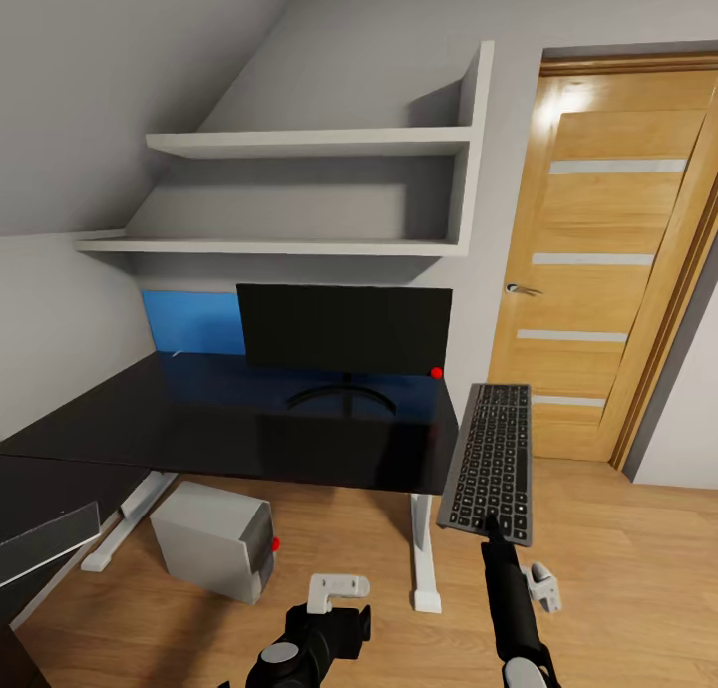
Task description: In the bedroom, organize the workspace by keeping the computer under the desk, ensuring the monitor is on the desk, placing the keyboard on the desk next to the monitor, placing the mouse on the desk next to the keyboard, moving the folder from the swivel chair onto the desk next to the mouse, stacking the notebook on top of the folder with the pen on top of the notebook, and positioning the swivel chair next to the desk.
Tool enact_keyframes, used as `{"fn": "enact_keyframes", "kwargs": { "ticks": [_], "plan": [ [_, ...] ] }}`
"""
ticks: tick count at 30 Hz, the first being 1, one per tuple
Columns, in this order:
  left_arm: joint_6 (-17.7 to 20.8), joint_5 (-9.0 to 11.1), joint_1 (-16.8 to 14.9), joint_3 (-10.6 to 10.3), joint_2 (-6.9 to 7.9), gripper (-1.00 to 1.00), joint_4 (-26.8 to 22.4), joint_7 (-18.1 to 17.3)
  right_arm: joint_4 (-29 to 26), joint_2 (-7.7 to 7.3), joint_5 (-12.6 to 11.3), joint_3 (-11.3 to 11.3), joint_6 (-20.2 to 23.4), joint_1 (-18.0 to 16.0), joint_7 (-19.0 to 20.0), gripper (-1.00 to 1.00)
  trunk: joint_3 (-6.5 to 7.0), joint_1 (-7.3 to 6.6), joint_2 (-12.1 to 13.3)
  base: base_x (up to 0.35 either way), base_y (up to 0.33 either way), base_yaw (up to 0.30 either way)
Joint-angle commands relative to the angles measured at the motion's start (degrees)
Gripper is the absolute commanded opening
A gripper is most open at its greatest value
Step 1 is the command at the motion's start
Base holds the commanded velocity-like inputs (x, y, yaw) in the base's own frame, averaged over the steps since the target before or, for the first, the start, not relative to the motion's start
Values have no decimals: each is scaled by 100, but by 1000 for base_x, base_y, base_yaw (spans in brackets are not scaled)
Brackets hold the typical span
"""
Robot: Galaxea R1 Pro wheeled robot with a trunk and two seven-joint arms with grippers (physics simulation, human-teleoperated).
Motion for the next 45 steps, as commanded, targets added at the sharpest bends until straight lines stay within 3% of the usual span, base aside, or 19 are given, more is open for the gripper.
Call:
{"fn": "enact_keyframes", "kwargs": {
  "ticks": [1, 7, 8, 9, 14, 23, 31, 33, 36, 45],
  "plan": [
    [20, 19, -8, -9, 3, 100, -8, 35, 11, 4, -69, -5, 2, -4, 63, -100, -7, 3, -4, 278, 25, 0],
    [26, 14, -8, -4, 5, 100, -8, 24, 29, -1, -68, -3, -5, -12, 40, -100, -7, 3, -4, 186, 9, 0],
    [27, 17, -8, -4, 4, 100, -8, 22, 31, 2, -72, -3, -17, -13, -40, -100, -7, 3, -4, 39, 1, 0],
    [27, 21, -8, -3, 3, 100, -8, 20, 37, 4, -74, -3, -299, -13, -489, -100, -7, 3, -4, 7, 0, 0],
    [27, 22, -8, -3, 3, 100, -8, 20, 66, 4, -76, 0, -499, -13, -732, -100, -7, 3, -4, 2, 0, 0],
    [27, 14, -8, -3, 3, 100, -12, 20, 118, 49, -75, 319, -531, -13, -771, -100, -7, 3, -4, 5, 16, 0],
    [36, 22, -8, -3, 3, 100, -11, 20, 122, 48, -127, 333, -540, -13, -771, -100, -7, 3, -4, 66, 137, 0],
    [36, 25, -8, -8, 3, 100, -10, 20, 122, 48, -306, 339, -540, -13, -771, -100, -7, 3, -4, 55, 188, 0],
    [36, 29, -8, -11, -2, 100, -9, 20, 122, 48, -381, 340, -540, -13, -771, -100, -7, 3, -4, 13, 57, 0],
    [36, 34, -8, -18, -6, 100, -8, 13, 122, 48, -417, 332, -534, -13, -767, -100, -7, 3, -4, 1, 6, 0]
  ]
}}
